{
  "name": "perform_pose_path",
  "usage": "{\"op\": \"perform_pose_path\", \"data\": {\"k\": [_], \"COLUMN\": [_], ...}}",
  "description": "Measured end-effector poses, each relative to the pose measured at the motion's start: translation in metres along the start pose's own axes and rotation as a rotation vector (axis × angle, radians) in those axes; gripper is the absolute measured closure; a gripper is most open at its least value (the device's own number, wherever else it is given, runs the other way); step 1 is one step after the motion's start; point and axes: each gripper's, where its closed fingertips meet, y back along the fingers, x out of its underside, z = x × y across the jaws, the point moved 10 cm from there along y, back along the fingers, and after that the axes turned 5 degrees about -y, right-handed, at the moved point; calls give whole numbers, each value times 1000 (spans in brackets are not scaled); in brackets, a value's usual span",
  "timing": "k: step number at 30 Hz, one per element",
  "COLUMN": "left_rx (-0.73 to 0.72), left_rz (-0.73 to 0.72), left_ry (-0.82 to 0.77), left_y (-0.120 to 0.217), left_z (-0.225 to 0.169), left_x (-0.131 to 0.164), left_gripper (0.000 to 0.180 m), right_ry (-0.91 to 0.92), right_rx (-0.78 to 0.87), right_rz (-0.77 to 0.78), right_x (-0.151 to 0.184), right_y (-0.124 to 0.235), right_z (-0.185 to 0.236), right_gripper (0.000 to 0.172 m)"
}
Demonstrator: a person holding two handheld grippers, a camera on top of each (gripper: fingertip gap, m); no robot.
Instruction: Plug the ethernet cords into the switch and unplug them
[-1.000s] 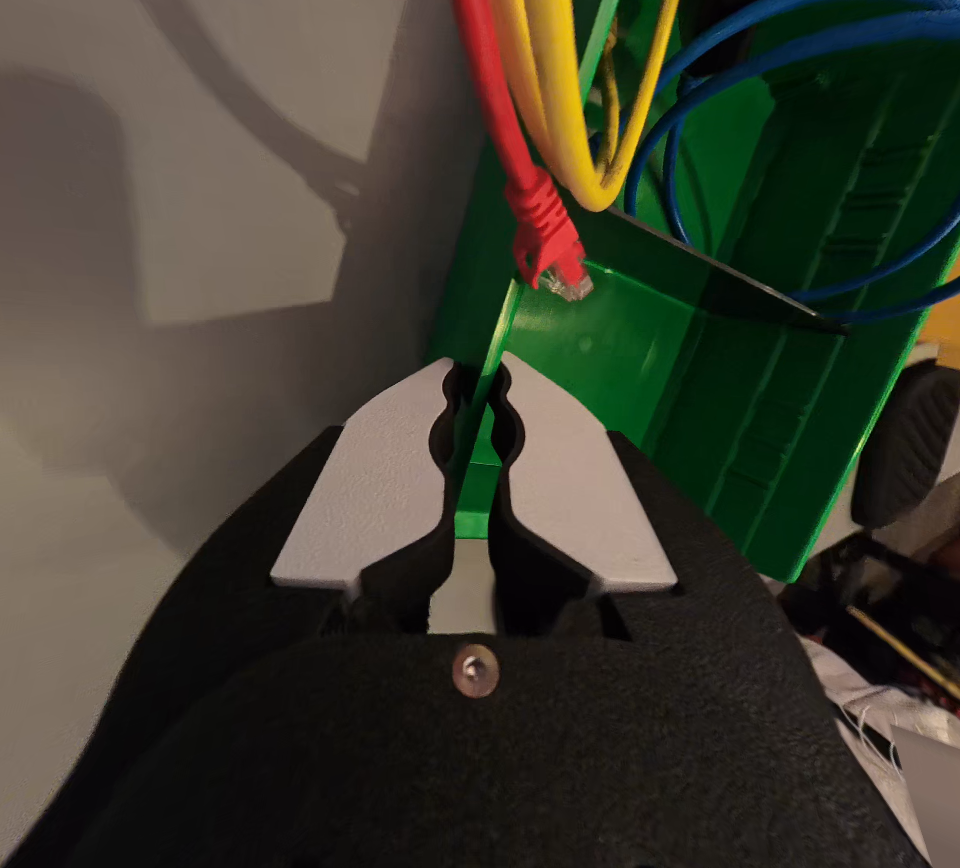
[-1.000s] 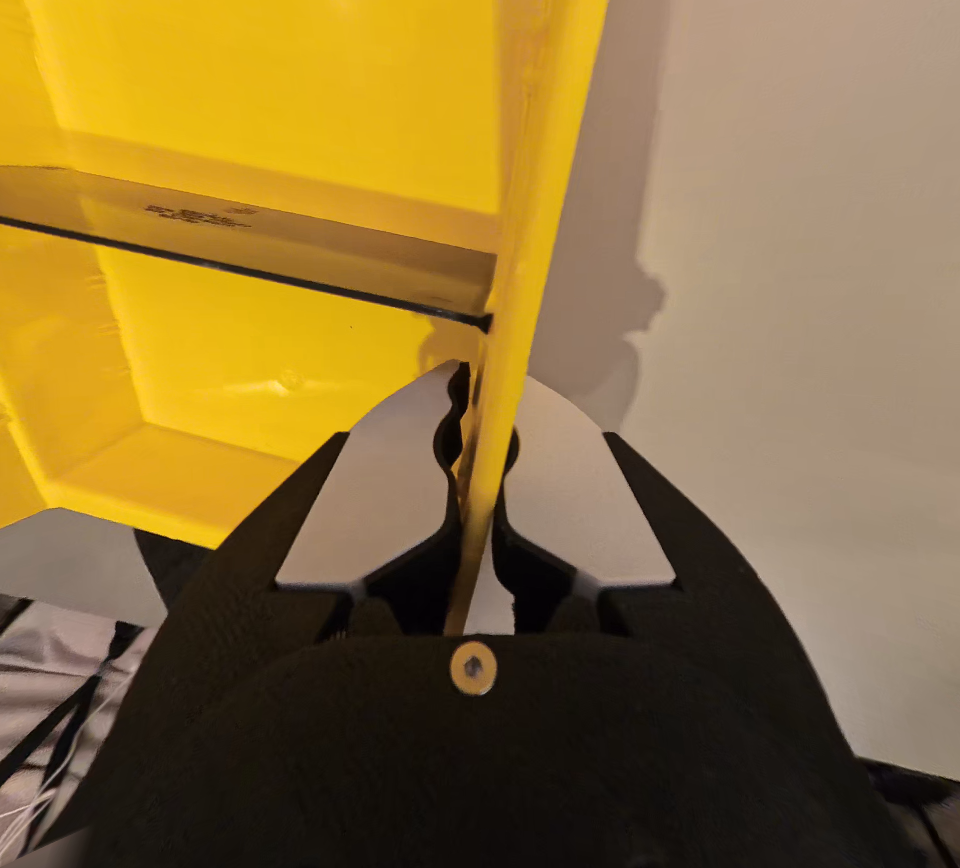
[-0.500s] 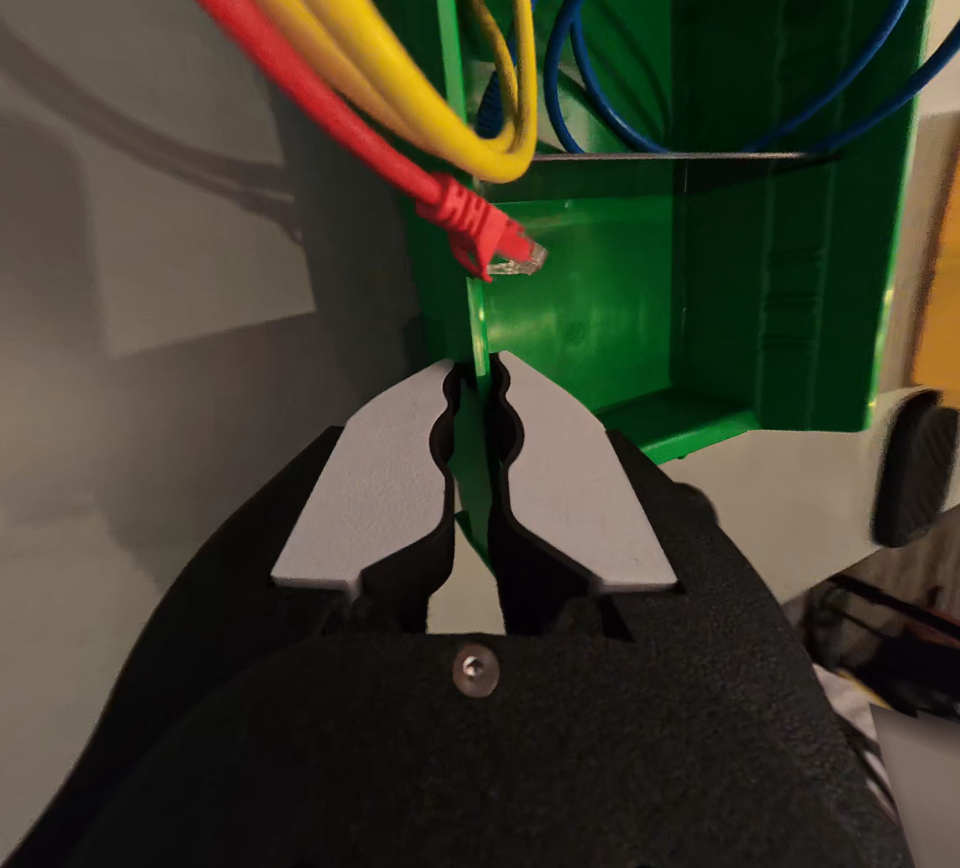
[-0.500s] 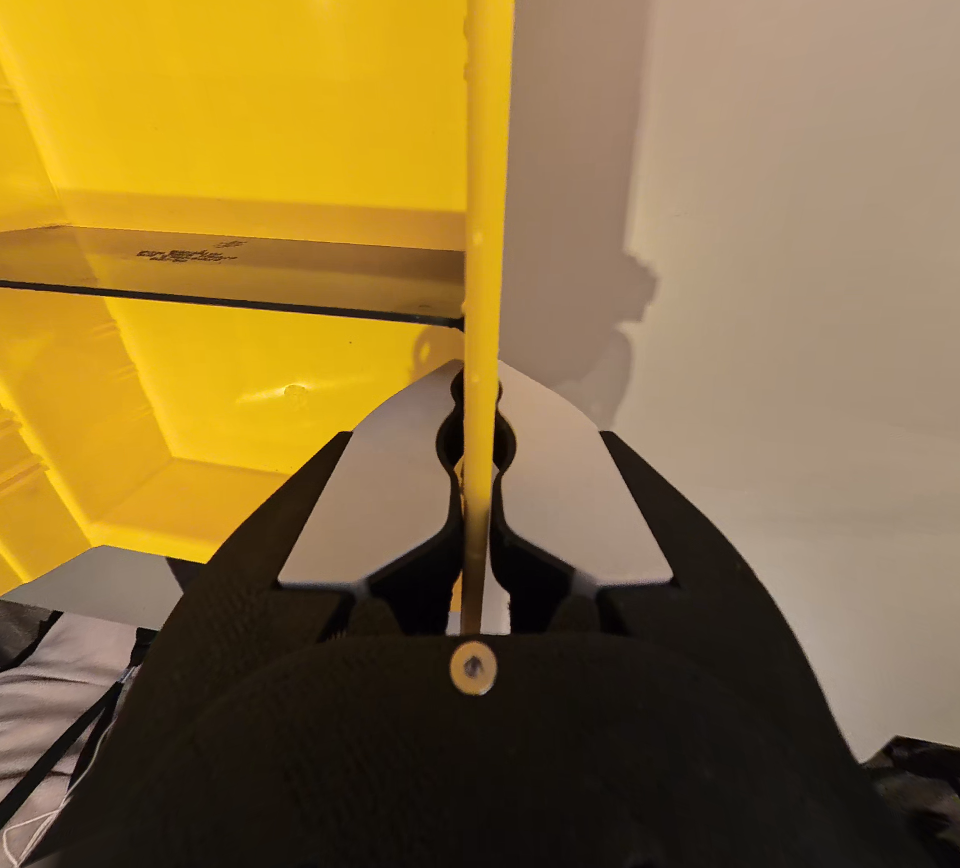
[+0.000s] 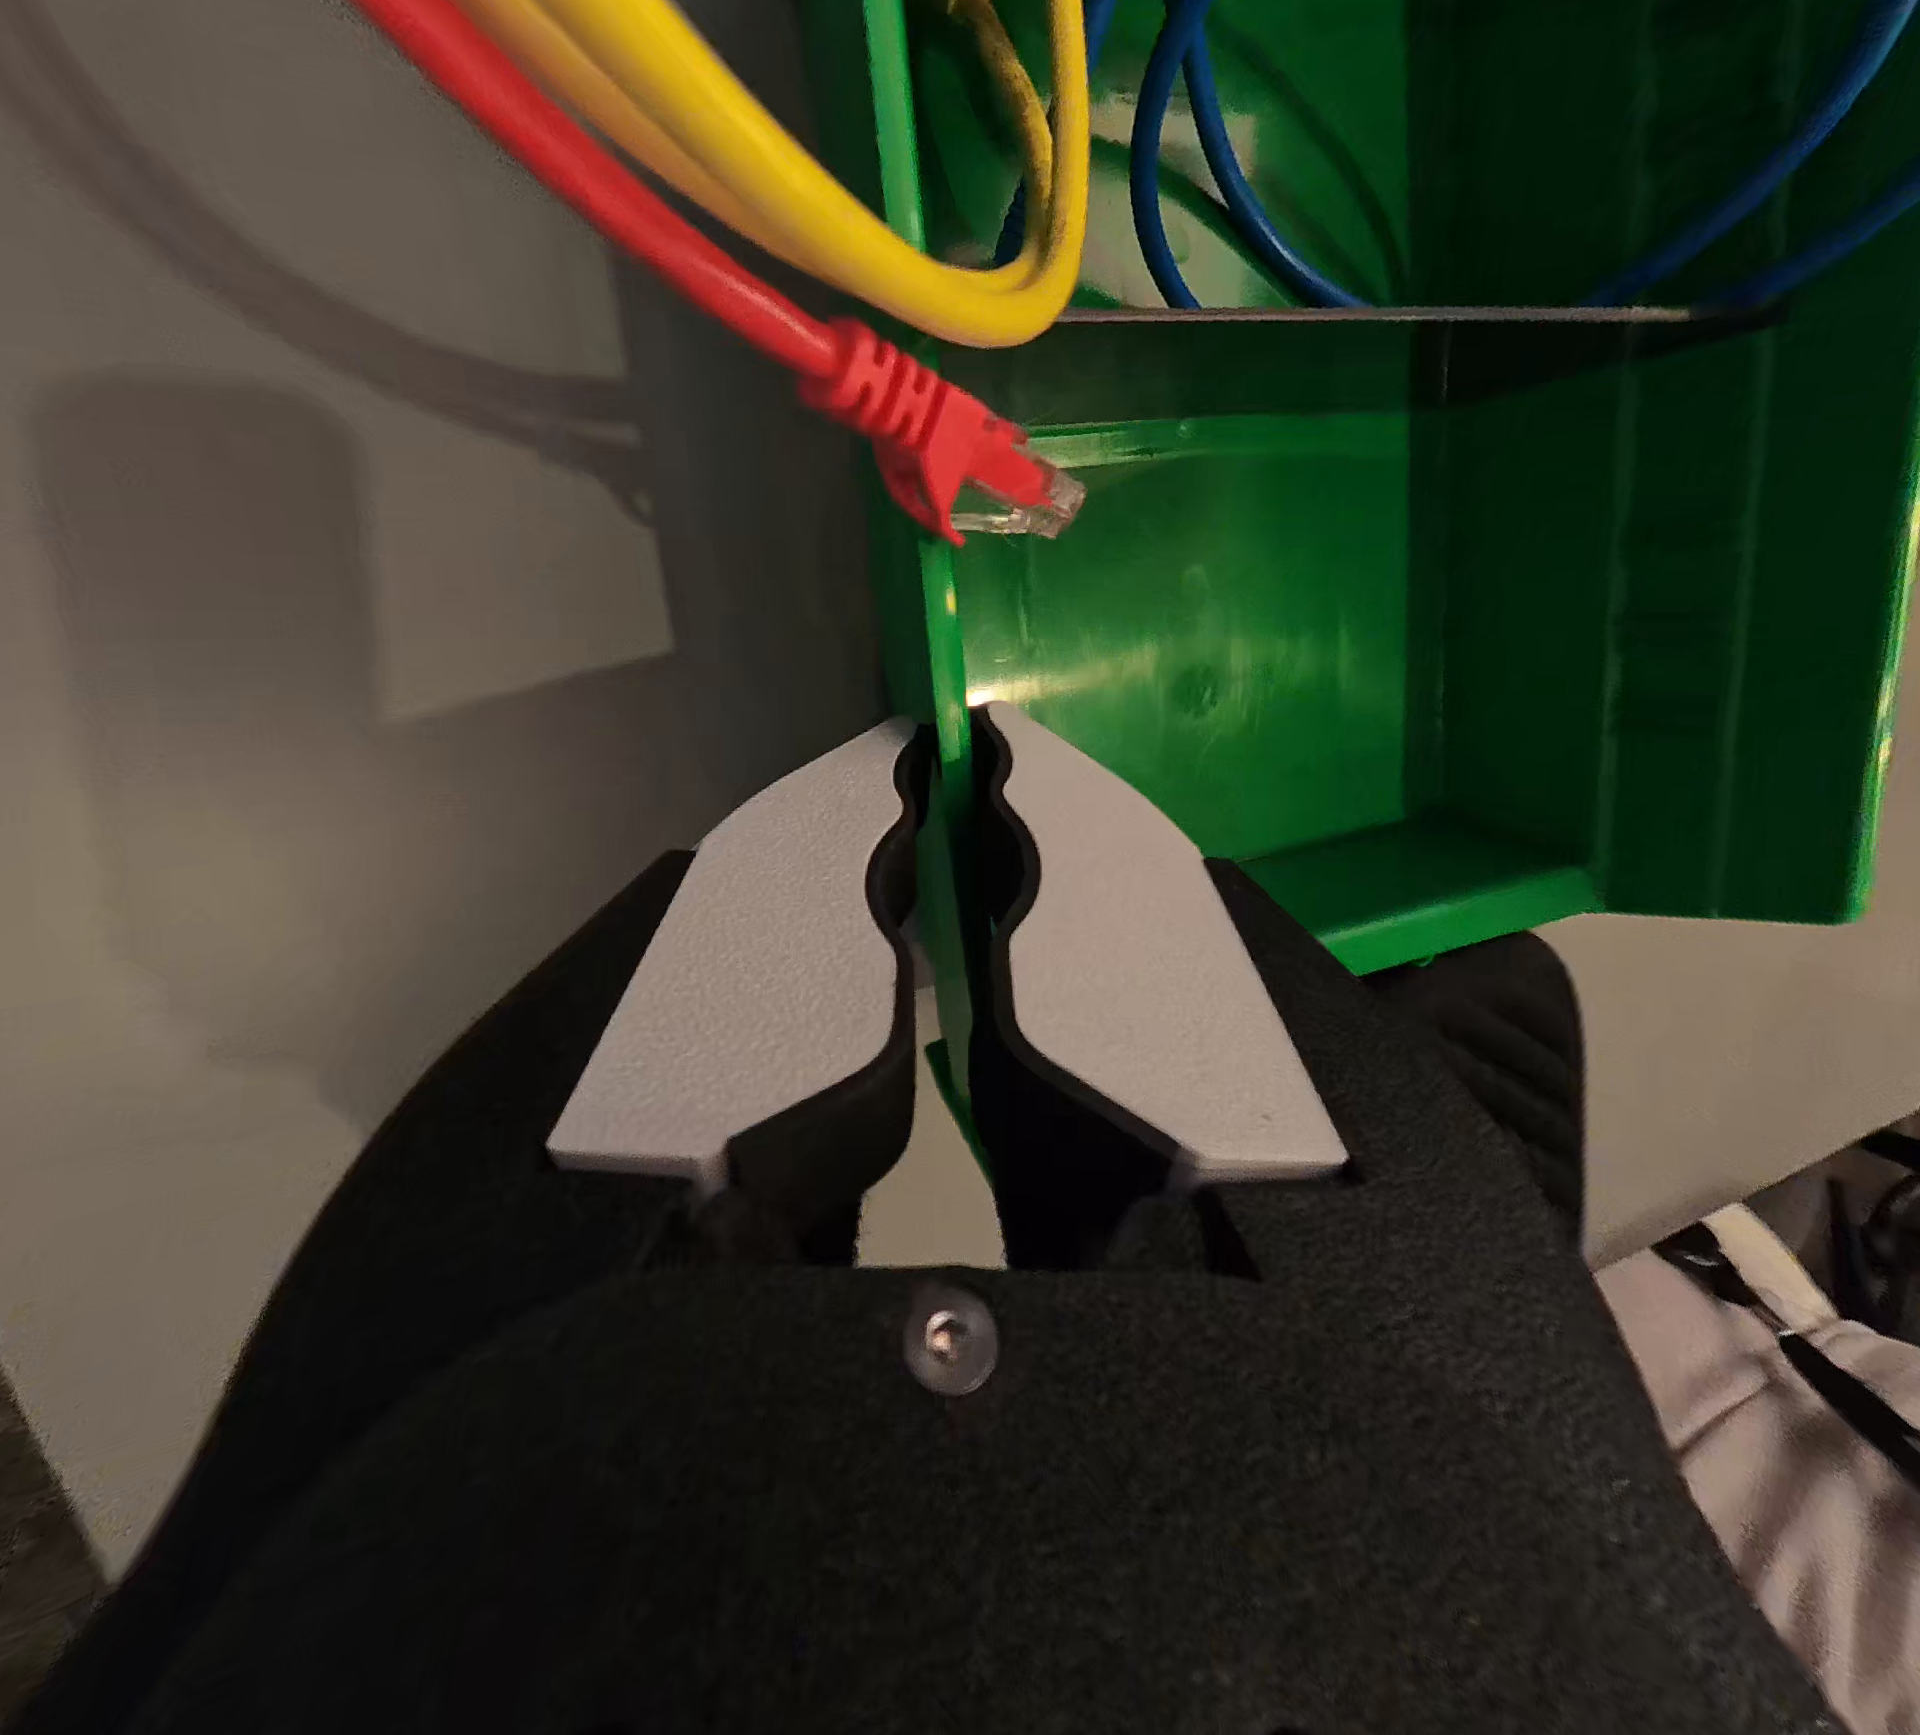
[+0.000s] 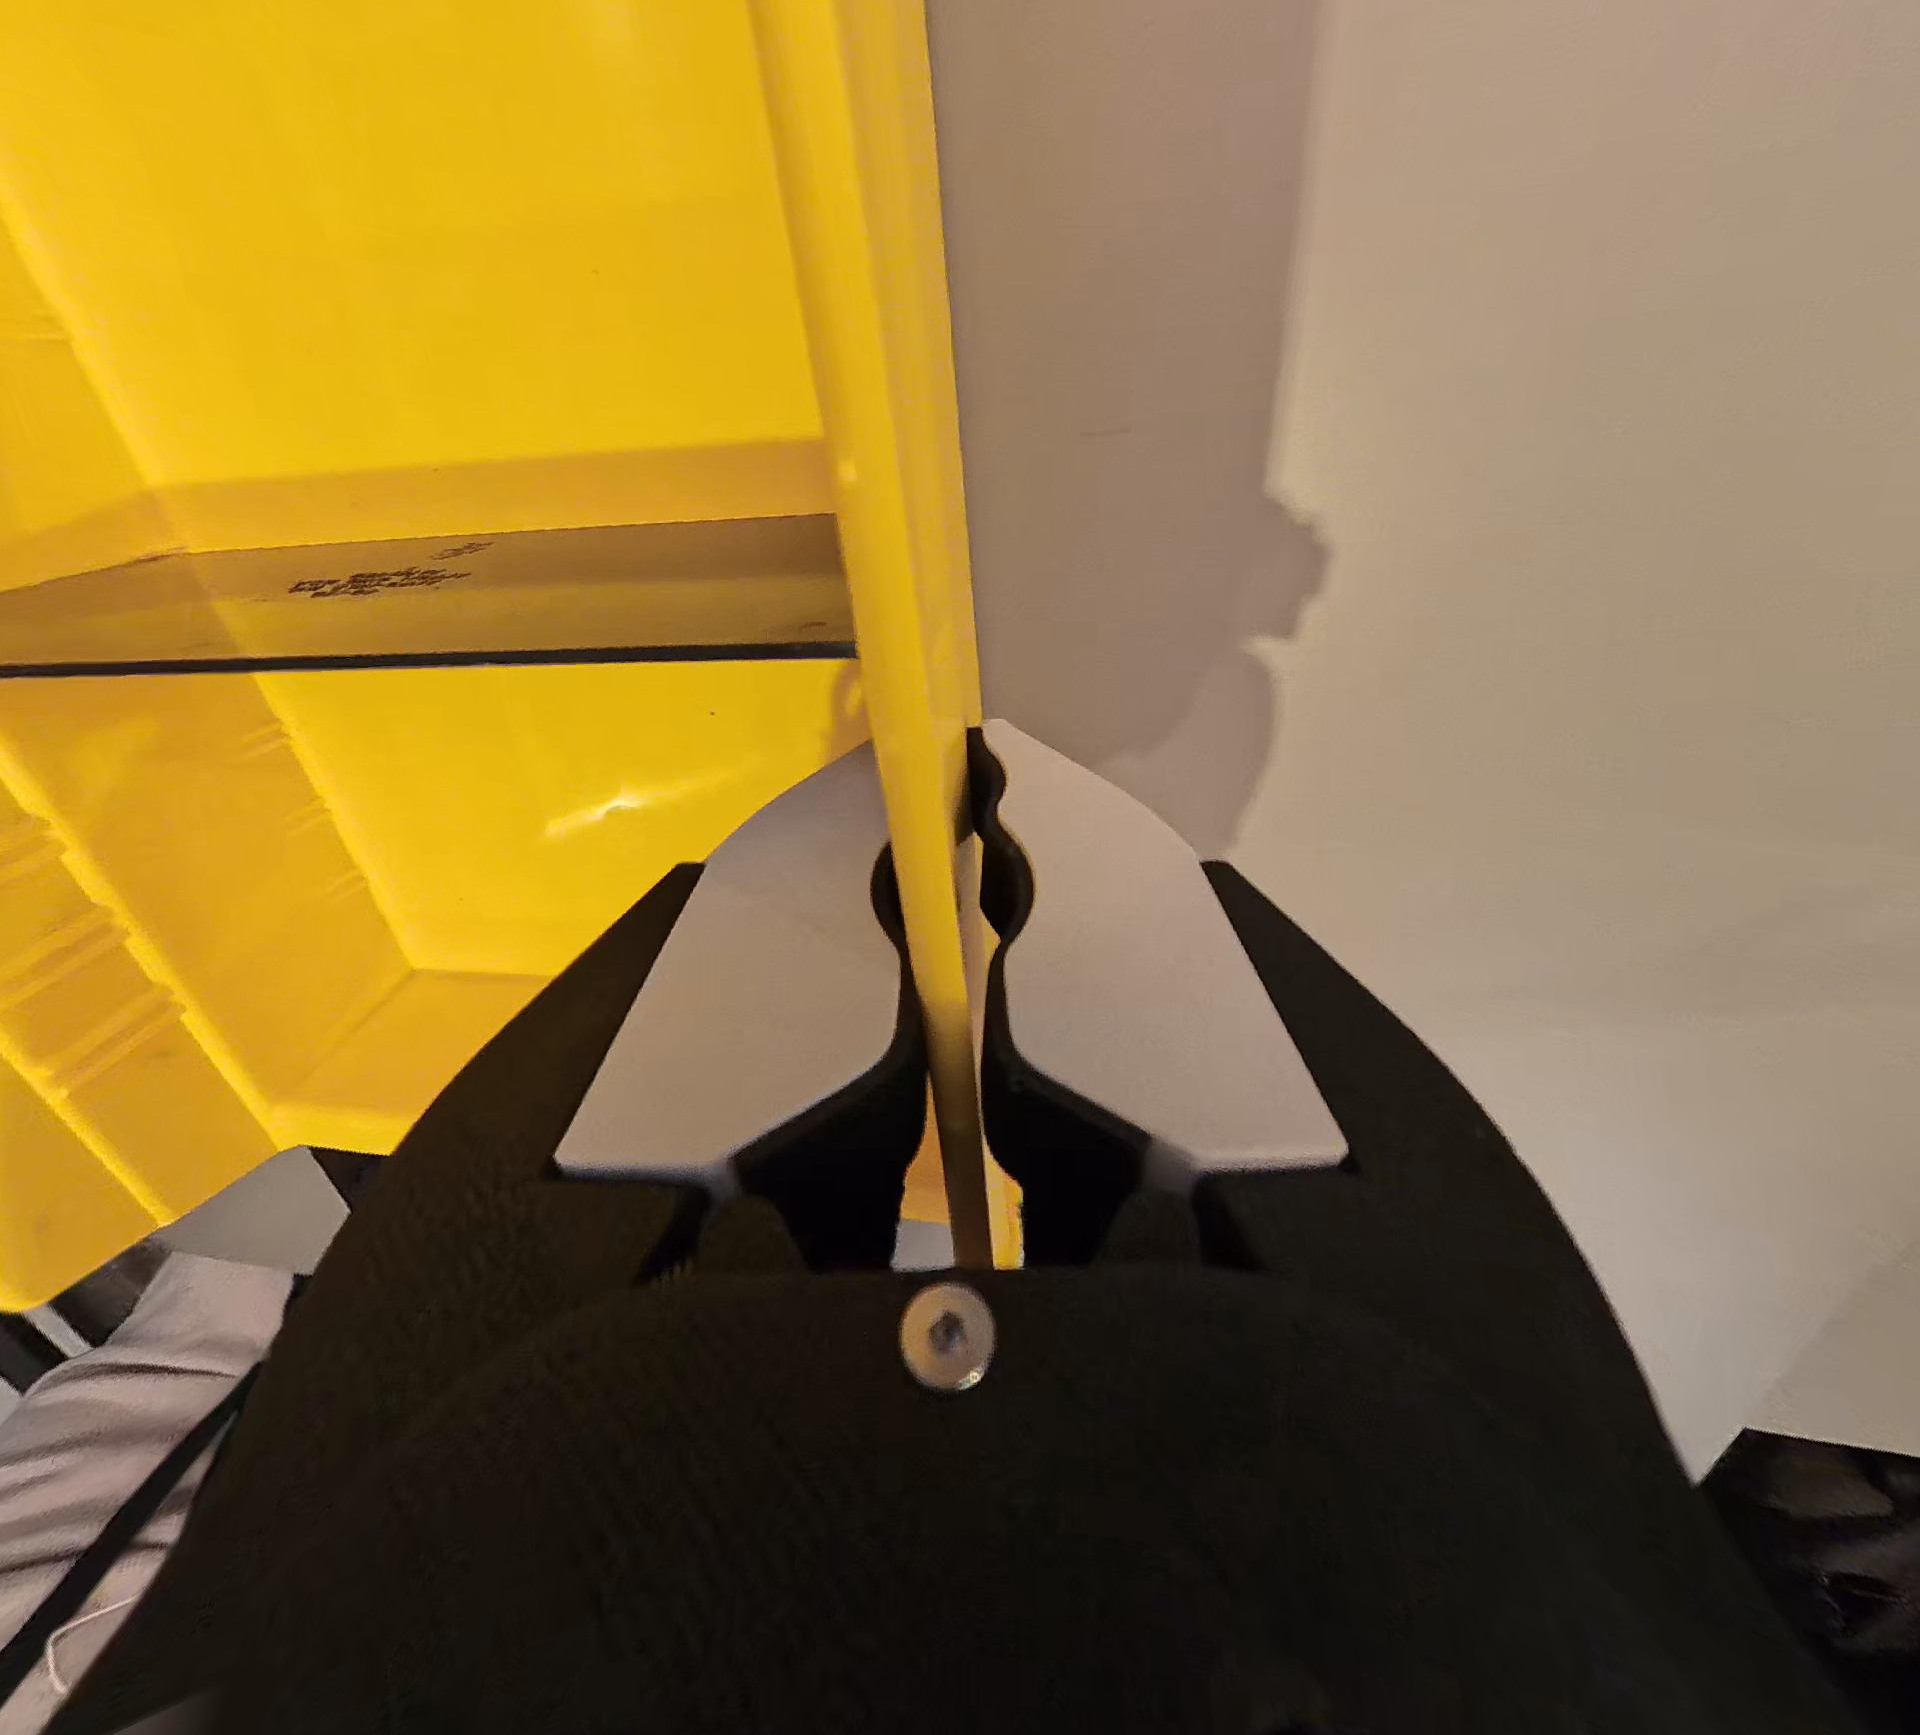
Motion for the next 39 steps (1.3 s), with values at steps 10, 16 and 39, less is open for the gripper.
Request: {"op": "perform_pose_path", "data": {"k": [10,16,39], "left_rx": [59,78,-74], "left_rz": [-11,-9,-496], "left_ry": [68,76,-209], "left_y": [-1,-1,94], "left_z": [-19,-17,0], "left_x": [16,15,1], "left_gripper": [172,172,130], "right_ry": [38,48,277], "right_rx": [14,11,89], "right_rz": [-1,1,-670], "right_x": [2,5,13], "right_y": [1,1,117], "right_z": [-5,-8,17], "right_gripper": [166,166,132]}}
